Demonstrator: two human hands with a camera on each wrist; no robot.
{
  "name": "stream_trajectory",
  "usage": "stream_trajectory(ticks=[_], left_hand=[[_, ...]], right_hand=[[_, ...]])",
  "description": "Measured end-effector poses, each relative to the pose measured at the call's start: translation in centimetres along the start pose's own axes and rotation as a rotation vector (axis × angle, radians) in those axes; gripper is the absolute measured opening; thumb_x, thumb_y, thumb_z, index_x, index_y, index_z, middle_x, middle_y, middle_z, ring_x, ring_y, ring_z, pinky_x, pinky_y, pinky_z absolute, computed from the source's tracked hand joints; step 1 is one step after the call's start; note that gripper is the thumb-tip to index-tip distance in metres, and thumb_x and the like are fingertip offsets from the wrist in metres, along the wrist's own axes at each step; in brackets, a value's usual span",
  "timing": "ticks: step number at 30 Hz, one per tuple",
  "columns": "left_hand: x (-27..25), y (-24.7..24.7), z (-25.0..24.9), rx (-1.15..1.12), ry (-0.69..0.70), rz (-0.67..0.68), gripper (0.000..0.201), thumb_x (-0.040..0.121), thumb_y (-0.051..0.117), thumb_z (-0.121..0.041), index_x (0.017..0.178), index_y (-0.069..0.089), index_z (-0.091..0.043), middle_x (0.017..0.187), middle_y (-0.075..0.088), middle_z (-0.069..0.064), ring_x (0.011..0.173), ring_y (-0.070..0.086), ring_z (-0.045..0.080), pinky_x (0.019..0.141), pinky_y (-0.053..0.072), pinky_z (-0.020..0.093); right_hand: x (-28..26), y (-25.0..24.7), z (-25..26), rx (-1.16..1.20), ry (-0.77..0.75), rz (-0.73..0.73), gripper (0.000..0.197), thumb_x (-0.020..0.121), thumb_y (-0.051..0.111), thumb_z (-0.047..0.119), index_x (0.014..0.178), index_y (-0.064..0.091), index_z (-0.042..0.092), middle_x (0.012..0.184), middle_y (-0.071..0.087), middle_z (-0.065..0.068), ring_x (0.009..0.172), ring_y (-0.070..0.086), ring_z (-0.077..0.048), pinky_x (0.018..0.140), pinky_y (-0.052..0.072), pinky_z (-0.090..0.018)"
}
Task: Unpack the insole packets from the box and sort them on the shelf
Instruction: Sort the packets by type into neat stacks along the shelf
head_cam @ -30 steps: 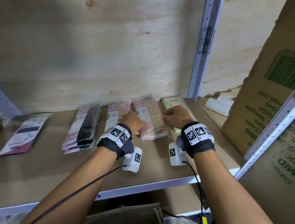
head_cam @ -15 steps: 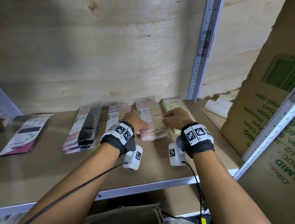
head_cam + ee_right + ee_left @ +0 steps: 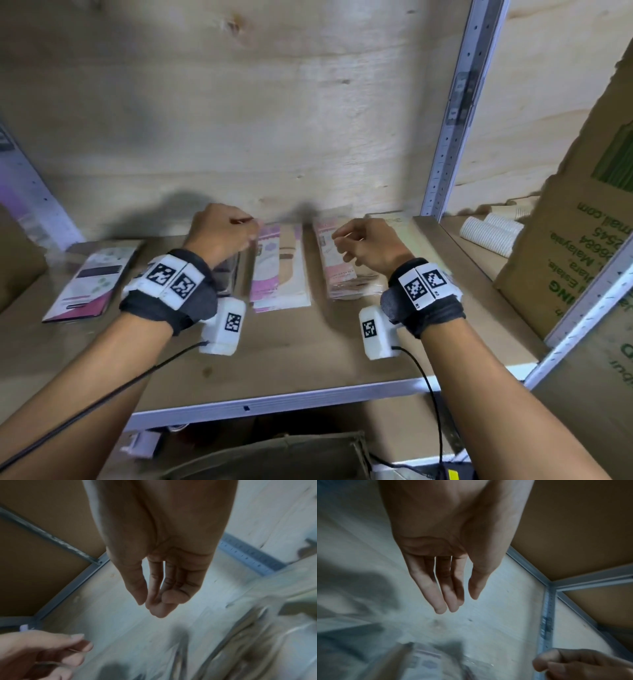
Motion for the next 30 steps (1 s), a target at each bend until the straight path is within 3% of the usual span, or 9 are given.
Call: stream_trajectory(ticks=[3, 6, 8, 10, 13, 19, 23, 27, 30], left_hand=[[-0.3, -5.7, 5.4, -0.042, -0.092, -0.083, 0.01, 0.085, 0.076, -0.028, 0.076, 0.074, -0.024, 0.078, 0.078, 0.0, 0.084, 0.076, 0.022, 0.091, 0.059, 0.043], [-0.9, -11.3, 10.9, -0.035, -0.174, -0.193, 0.013, 0.086, 0.073, -0.024, 0.074, 0.072, -0.021, 0.086, 0.078, 0.008, 0.09, 0.073, 0.026, 0.094, 0.056, 0.043], [-1.6, -14.7, 14.2, -0.031, -0.228, -0.282, 0.013, 0.086, 0.073, -0.024, 0.076, 0.073, -0.015, 0.09, 0.077, 0.012, 0.078, 0.068, 0.022, 0.077, 0.054, 0.027], [-2.2, -17.2, 17.2, 0.034, -0.315, -0.304, 0.017, 0.084, 0.073, -0.025, 0.086, 0.075, -0.008, 0.091, 0.075, 0.013, 0.071, 0.064, 0.024, 0.063, 0.052, 0.022], [-2.6, -20.5, 20.3, 0.068, -0.385, -0.299, 0.022, 0.088, 0.072, -0.022, 0.096, 0.074, -0.002, 0.112, 0.072, 0.022, 0.103, 0.066, 0.038, 0.09, 0.053, 0.04], [-3.6, -23.3, 23.2, 0.148, -0.385, -0.195, 0.032, 0.093, 0.066, -0.018, 0.117, 0.068, 0.002, 0.127, 0.066, 0.017, 0.115, 0.062, 0.033, 0.095, 0.044, 0.035], [-4.1, -22.7, 24.6, 0.096, -0.366, -0.114, 0.008, 0.094, 0.065, -0.017, 0.094, 0.064, -0.01, 0.095, 0.063, 0.011, 0.088, 0.054, 0.023, 0.075, 0.038, 0.028], [-4.2, -22.1, 27.0, -0.101, -0.413, -0.074, 0.035, 0.095, 0.065, -0.015, 0.063, 0.05, -0.016, 0.06, 0.045, 0.003, 0.057, 0.04, 0.018, 0.054, 0.03, 0.027], [-4.7, -21.8, 28.7, -0.213, -0.504, -0.06, 0.03, 0.097, 0.061, -0.013, 0.068, 0.053, -0.015, 0.051, 0.045, 0.001, 0.043, 0.04, 0.012, 0.042, 0.033, 0.019]], right_hand=[[-0.7, 3.9, 3.0, 0.063, -0.073, 0.074, 0.009, 0.089, 0.067, 0.009, 0.098, 0.069, 0.007, 0.086, 0.072, -0.01, 0.061, 0.065, -0.015, 0.055, 0.049, -0.018], [-1.3, 8.8, 5.6, 0.054, -0.118, 0.199, 0.01, 0.091, 0.066, 0.01, 0.099, 0.068, 0.005, 0.084, 0.073, -0.014, 0.063, 0.066, -0.019, 0.058, 0.052, -0.026], [-1.3, 12.5, 7.2, 0.049, -0.135, 0.278, 0.009, 0.091, 0.063, 0.004, 0.099, 0.067, 0.005, 0.077, 0.07, -0.008, 0.062, 0.065, -0.021, 0.051, 0.05, -0.025], [-0.9, 16.6, 8.8, 0.069, -0.135, 0.346, 0.013, 0.09, 0.06, -0.004, 0.098, 0.065, 0.005, 0.073, 0.067, -0.005, 0.056, 0.064, -0.019, 0.048, 0.049, -0.02], [-0.3, 23.4, 11.6, 0.087, -0.134, 0.442, 0.012, 0.089, 0.061, -0.007, 0.091, 0.062, 0.005, 0.074, 0.066, -0.01, 0.054, 0.062, -0.017, 0.047, 0.05, -0.021], [1.8, 35.6, 15.1, 0.091, -0.03, 0.547, 0.009, 0.09, 0.056, -0.005, 0.099, 0.059, -0.004, 0.076, 0.054, -0.017, 0.066, 0.055, -0.027, 0.06, 0.052, -0.033], [3.0, 41.2, 15.0, 0.024, 0.028, 0.54, 0.014, 0.091, 0.057, 0.002, 0.081, 0.048, 0.009, 0.084, 0.048, -0.016, 0.077, 0.048, -0.026, 0.07, 0.044, -0.037], [4.2, 42.9, 13.8, 0.062, 0.129, 0.474, 0.022, 0.089, 0.057, 0.005, 0.073, 0.045, 0.014, 0.078, 0.055, -0.011, 0.085, 0.059, -0.033, 0.087, 0.055, -0.047], [4.3, 42.5, 13.3, 0.082, 0.155, 0.45, 0.028, 0.085, 0.064, 0.002, 0.071, 0.043, 0.013, 0.067, 0.057, -0.008, 0.069, 0.058, -0.028, 0.071, 0.055, -0.044]])
Point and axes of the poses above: each hand's wrist, its own x-axis towards the middle knuckle, its own y-axis out of the palm, z = x × y, the point moved 10 cm from there along x, towards the middle knuckle
